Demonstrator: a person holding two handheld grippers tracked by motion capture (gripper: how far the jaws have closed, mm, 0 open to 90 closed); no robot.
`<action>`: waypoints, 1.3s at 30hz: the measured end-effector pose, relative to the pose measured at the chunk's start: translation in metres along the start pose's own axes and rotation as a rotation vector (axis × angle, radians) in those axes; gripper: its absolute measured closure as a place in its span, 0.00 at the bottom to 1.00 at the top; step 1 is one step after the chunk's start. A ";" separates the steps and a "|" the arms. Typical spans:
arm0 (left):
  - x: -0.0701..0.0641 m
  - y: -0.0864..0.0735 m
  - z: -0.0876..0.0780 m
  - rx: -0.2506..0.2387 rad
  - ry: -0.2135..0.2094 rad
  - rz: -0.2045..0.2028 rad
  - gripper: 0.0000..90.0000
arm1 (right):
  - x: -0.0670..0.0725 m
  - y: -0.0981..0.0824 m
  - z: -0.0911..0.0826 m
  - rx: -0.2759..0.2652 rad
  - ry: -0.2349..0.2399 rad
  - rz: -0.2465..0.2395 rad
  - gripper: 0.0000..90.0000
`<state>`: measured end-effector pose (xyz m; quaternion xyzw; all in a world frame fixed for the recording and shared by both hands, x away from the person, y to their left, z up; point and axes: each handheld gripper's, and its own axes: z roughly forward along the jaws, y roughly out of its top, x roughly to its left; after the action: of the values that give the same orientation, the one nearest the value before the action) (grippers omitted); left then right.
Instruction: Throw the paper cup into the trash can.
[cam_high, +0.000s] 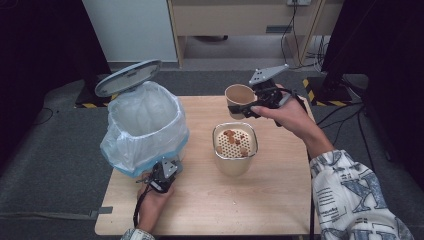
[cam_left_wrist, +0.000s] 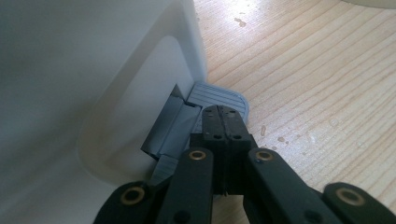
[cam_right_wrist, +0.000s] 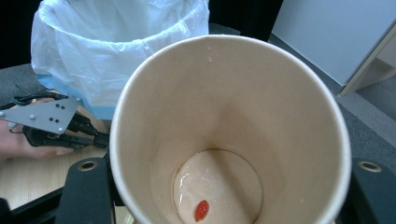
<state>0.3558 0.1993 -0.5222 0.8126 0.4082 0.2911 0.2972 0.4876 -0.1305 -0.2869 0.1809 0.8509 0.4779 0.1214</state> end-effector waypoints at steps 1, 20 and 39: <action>0.000 0.000 0.000 0.000 0.000 0.000 1.00 | 0.000 0.000 0.000 0.000 0.000 0.000 0.37; -0.001 0.000 0.000 0.003 0.010 0.009 1.00 | 0.020 0.022 0.023 0.023 0.037 -0.018 0.37; -0.002 0.000 0.000 0.001 0.012 0.007 1.00 | 0.042 0.062 0.051 -0.003 0.085 0.020 0.36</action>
<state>0.3551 0.1978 -0.5225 0.8124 0.4074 0.2967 0.2932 0.4811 -0.0442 -0.2614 0.1686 0.8528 0.4877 0.0807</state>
